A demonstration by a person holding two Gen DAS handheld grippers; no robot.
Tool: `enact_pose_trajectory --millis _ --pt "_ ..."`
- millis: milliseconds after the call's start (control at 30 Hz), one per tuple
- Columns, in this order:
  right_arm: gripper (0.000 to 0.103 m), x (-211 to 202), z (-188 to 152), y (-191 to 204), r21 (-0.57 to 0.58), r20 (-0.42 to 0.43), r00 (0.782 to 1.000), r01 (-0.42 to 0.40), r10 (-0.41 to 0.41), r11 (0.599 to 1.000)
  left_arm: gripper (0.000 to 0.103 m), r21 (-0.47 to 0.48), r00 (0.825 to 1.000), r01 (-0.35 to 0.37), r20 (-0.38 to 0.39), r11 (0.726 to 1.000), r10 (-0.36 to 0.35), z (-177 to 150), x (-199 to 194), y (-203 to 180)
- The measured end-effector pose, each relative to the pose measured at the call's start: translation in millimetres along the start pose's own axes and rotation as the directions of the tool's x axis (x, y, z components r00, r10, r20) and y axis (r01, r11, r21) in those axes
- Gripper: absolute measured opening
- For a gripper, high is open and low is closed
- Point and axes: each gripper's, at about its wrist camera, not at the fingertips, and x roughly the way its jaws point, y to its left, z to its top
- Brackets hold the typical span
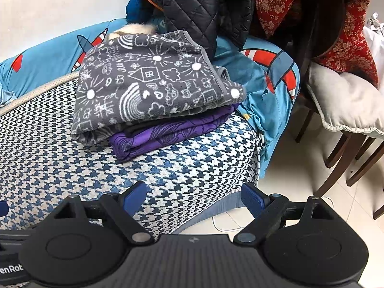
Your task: Fold clothes
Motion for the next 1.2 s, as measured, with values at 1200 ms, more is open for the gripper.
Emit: enact_pose_trajectory --millis 1200 --pt "0.086 -4.6 0.3 2.9 0.01 0.003 0.999 -0.044 0.044 0.999 0.103 0.025 1.0 -0.003 -0.027 1.0 0.004 -5.6 5.7 1.5"
